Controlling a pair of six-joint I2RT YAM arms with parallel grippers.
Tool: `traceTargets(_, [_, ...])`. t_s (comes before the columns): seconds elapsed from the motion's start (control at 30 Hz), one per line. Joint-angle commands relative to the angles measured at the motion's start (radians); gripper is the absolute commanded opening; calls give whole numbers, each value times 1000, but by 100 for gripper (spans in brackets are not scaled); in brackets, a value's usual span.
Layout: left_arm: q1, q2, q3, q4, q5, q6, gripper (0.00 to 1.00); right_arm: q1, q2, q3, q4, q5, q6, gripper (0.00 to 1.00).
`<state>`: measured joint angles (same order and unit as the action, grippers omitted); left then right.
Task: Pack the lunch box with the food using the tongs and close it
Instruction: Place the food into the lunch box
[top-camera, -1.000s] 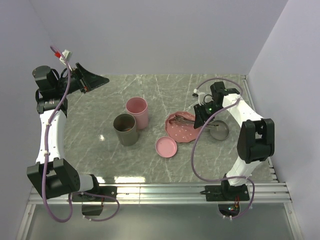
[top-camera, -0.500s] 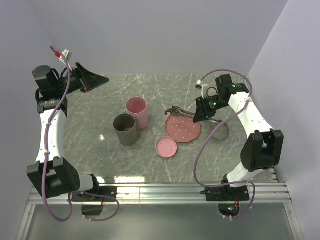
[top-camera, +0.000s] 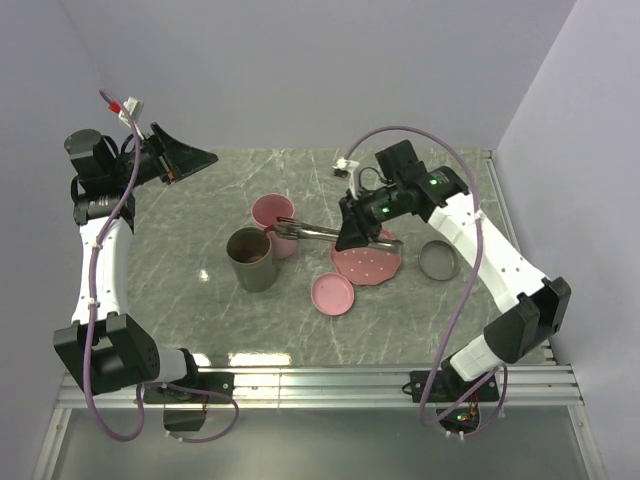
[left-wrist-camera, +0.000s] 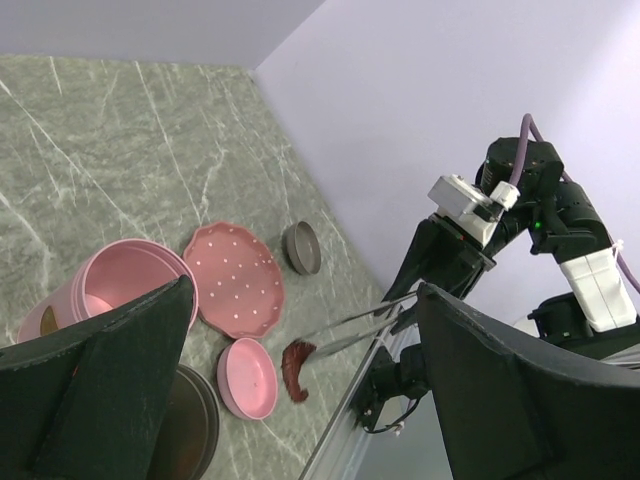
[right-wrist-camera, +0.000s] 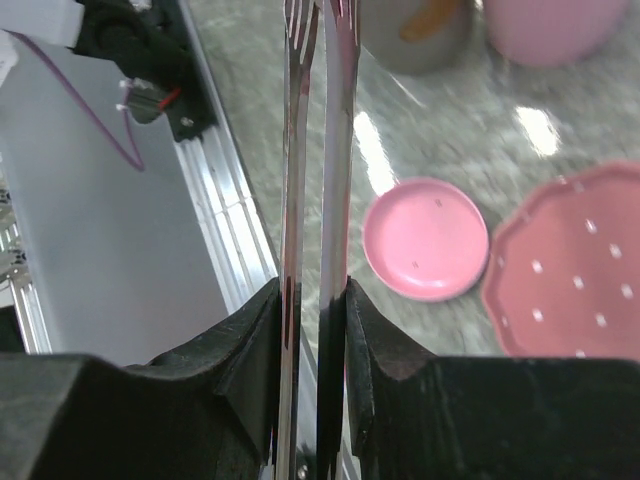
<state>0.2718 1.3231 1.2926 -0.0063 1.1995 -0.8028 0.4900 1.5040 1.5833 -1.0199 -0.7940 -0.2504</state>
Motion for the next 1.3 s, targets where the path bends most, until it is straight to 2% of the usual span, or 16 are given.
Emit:
traceTargets(0.0, [6,-12,24,39,11,-6,99,65,50,84,86,15,60,34])
traceTargets(0.23, [6,-18,24,9,17,33,99,147,157,167,135,53,106,34])
traceTargets(0.47, [14,-18,19,9,26,39,99,163,223,190,158,72,117,34])
traceTargets(0.57, [18,-18,16,-15,29,43,99,177,248,207,156,73,122,38])
traceTargets(0.73, [27,-21,17,-21,34,50,99,190,269,222,150,65,128,49])
traceTargets(0.97, [30,-19,16,-14,37,42,99,187,230,234,139,61,135,51])
traceTargets(1.1, [33,-22,23,-12,38,42,99,93,165,227,165,35,174,50])
traceTargets(1.27, [35,-22,31,-15,37,51,99,-190,95,152,165,32,148,50])
